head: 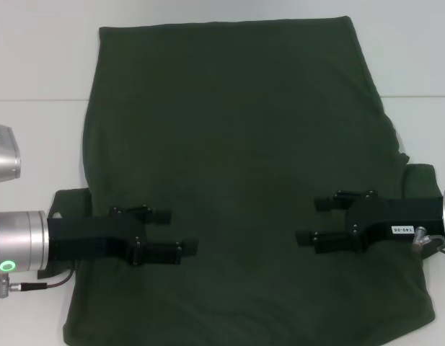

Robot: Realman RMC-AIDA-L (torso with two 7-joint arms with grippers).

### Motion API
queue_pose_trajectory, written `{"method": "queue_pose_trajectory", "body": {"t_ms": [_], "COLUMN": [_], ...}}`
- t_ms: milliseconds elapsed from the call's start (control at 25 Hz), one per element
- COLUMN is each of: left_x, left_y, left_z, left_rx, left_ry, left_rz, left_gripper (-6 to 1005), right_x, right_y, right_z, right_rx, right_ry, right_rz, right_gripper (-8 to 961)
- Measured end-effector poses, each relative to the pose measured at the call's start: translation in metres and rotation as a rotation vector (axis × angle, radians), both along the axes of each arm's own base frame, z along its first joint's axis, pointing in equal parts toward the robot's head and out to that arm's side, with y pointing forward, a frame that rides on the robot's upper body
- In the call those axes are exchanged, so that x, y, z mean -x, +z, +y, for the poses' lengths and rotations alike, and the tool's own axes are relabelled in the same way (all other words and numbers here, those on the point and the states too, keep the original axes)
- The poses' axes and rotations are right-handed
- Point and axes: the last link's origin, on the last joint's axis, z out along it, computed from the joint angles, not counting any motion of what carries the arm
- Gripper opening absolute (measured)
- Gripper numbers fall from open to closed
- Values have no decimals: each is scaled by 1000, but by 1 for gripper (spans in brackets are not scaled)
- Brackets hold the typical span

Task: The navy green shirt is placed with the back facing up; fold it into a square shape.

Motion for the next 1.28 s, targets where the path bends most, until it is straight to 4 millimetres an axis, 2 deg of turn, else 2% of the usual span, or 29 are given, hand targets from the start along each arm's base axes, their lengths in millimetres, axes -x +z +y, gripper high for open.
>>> {"method": "queue_pose_trajectory", "body": {"t_ms": [440,560,760,800,880,1120,1280], "left_x": [0,4,36,36,67,97,106], "left_y": [0,7,51,51,78,80,76], "left_z": [0,4,11,11,-2,-21,-27], "left_rx": [2,-17,-112,-112,-178,-207,-217], "left_ry": [1,90,498,498,736,872,916], "left_rz": [0,-23,-162,-162,-274,-231,-222], "left_gripper": [950,949,949,949,949,948,948], "right_x": [1,1,1,0,-3,-7,-6], "right_y": [0,3,12,13,14,8,8], "right_z": [0,2,9,10,12,13,14], "right_rx": [3,-14,-81,-91,-111,-123,-121], "right_ry": [2,-15,-87,-99,-119,-145,-143], "right_rz": [2,20,99,104,103,94,93], "right_gripper": [946,946,946,946,946,946,946]}}
